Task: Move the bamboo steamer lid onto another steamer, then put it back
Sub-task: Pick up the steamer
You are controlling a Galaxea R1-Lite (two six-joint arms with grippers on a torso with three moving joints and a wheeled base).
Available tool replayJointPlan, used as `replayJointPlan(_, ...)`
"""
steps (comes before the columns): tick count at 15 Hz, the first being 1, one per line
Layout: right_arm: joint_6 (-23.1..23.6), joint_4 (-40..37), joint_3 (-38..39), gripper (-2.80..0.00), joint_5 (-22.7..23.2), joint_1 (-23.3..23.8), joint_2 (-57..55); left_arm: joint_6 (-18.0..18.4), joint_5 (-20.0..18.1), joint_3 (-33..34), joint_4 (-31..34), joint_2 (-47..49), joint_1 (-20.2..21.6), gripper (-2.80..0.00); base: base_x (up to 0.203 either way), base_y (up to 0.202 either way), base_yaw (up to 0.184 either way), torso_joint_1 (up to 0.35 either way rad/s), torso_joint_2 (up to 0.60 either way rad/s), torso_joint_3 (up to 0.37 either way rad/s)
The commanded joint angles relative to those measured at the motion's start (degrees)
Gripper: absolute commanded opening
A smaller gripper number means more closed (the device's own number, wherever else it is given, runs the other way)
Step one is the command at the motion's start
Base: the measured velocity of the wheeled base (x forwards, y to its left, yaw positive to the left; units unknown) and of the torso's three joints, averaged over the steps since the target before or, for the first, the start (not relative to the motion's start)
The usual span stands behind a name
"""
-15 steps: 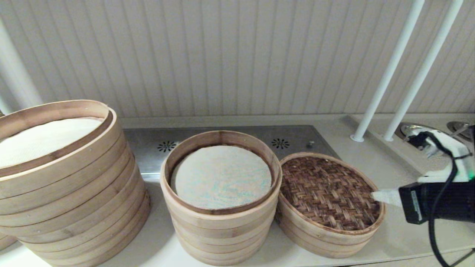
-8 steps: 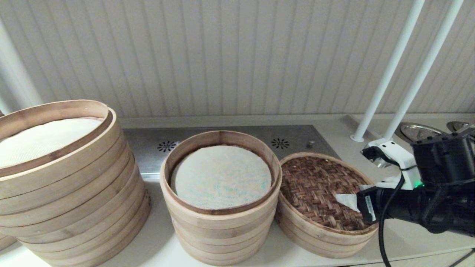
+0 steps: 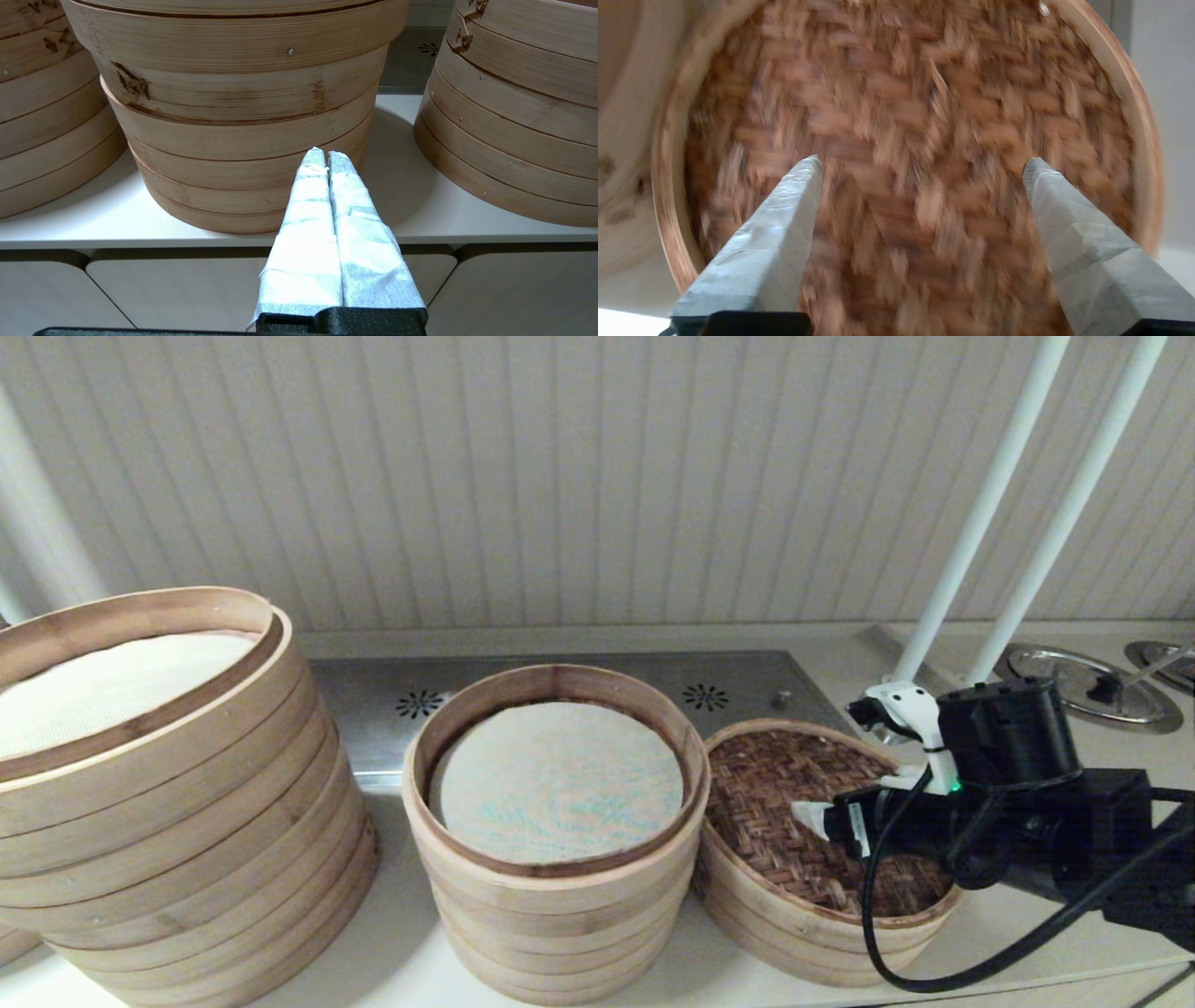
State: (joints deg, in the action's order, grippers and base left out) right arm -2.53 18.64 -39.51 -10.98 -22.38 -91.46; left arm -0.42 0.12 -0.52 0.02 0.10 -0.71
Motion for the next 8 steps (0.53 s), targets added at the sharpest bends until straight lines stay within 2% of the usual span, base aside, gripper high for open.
replayJointPlan(1,-0.1,0.5,-0.8,0.00,-0.1,0.1,-2.6,0.0,0.0,0.0,0.0,0.0,0.0,-2.80,0.000,0.000,0.000,0.000,0.00,0.000)
replayJointPlan(8,-2.3,2.3,-2.9,0.00,0.0,1.2,-6.5,0.0,0.1,0.0,0.0,0.0,0.0,-2.80,0.000,0.000,0.000,0.000,0.00,0.000)
